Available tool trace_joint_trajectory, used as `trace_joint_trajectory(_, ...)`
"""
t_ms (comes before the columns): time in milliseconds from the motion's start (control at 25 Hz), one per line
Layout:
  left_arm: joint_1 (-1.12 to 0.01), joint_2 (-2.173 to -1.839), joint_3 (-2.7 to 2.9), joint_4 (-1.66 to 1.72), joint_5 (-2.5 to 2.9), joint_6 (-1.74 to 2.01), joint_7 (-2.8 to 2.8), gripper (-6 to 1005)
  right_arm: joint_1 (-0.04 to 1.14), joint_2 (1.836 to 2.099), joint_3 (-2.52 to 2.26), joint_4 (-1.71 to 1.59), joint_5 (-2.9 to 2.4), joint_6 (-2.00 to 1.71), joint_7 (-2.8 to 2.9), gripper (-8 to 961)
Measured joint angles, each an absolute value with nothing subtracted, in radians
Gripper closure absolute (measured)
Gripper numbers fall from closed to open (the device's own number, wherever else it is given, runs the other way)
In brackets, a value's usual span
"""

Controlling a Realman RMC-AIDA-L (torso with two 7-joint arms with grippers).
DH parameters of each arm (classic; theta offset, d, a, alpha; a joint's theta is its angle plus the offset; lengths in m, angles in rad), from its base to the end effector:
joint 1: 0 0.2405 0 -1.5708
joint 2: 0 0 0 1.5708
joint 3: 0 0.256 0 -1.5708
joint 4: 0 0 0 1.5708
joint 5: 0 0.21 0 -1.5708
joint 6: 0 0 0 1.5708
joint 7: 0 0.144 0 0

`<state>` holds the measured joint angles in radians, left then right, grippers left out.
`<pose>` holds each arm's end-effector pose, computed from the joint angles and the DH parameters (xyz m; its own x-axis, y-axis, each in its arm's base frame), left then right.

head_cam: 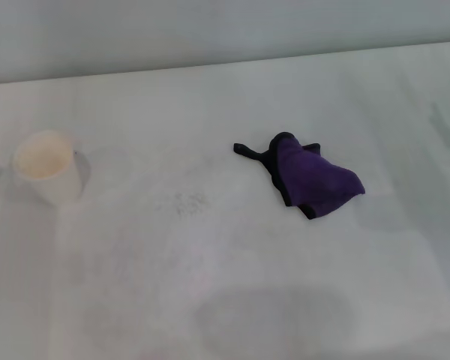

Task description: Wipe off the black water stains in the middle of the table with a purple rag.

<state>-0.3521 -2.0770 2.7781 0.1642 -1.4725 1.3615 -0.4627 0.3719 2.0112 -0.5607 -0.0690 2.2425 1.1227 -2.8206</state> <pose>-0.3511 0.2886 0.0031 0.3798 -0.1250 0.9166 0.9223 -0.0253 -0.3856 0.4016 0.3057 0.0451 0.7500 -0.0742 -0.6573 -0.6595 -0.0089 -0.7516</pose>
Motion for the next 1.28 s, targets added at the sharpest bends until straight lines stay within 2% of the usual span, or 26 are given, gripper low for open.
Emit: trace_joint_trajectory(1280,-0.365,-2.081,2.783,0.148,-1.465,1.313,-0.463,119,0.378,2.017,-0.557,-0.025,2.247,1.128,-2.734,97)
